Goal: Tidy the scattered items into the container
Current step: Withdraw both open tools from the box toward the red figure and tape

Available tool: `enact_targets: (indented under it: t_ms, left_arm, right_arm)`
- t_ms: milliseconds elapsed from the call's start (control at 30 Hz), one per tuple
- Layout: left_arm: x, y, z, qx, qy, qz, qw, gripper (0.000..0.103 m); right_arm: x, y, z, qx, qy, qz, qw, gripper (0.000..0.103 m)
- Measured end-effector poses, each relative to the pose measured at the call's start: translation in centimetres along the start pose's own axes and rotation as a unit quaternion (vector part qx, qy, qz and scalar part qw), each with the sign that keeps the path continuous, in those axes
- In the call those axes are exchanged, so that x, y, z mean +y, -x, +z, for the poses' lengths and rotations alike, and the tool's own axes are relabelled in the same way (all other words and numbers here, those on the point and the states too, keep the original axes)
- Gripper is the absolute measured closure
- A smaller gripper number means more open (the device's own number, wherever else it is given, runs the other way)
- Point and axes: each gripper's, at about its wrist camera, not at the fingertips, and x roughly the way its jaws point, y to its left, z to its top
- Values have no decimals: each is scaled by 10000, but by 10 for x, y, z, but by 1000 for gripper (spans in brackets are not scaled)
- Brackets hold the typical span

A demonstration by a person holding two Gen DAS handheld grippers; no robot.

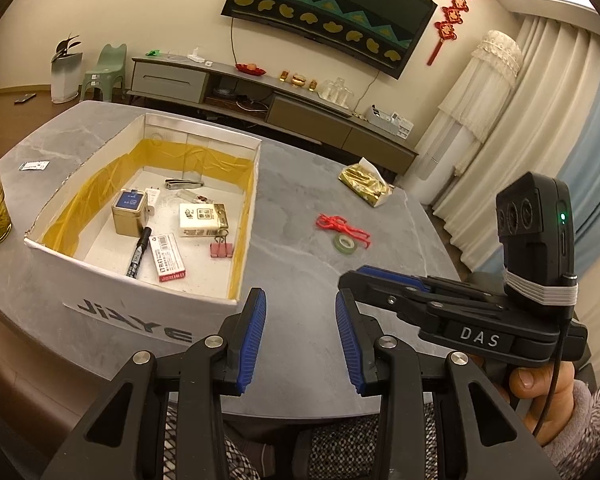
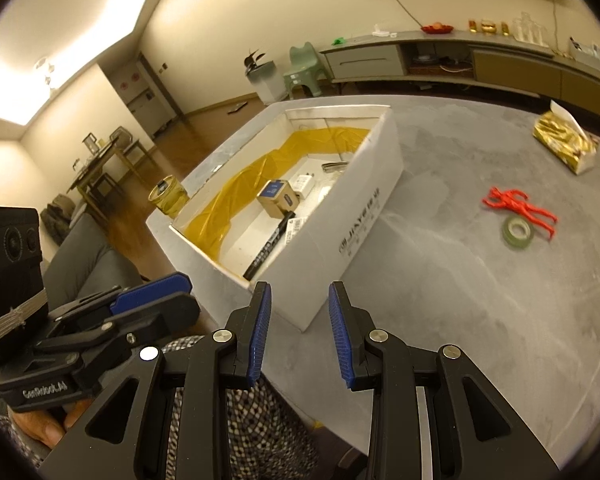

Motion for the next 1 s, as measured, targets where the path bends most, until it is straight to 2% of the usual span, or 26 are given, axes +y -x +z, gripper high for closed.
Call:
enact_targets:
  t_ms: [267, 533, 600, 800, 1000]
  left_arm:
    - [-19, -4, -6, 81, -188, -58, 9998, 65]
    - [-46, -23, -10, 269, -369, -201, 9988, 63]
    - [-52, -29, -9, 289, -387, -225, 9986, 56]
    - [-71, -58, 1, 427, -519, -286, 9973, 55]
    - [-90, -97, 10, 642, -670, -344, 9951, 54]
  right_arm:
    - [-24, 22, -27, -154, -437, 0, 9989, 71]
    - [-55, 38, -47, -301, -802, -172, 9962, 71]
    - [-64, 41, -50, -334, -881, -267, 9952, 71]
    - [-91, 47, -54, -394, -1057, -530, 9922, 71]
    - [-118, 49, -44, -406, -1037, -797, 9906, 71]
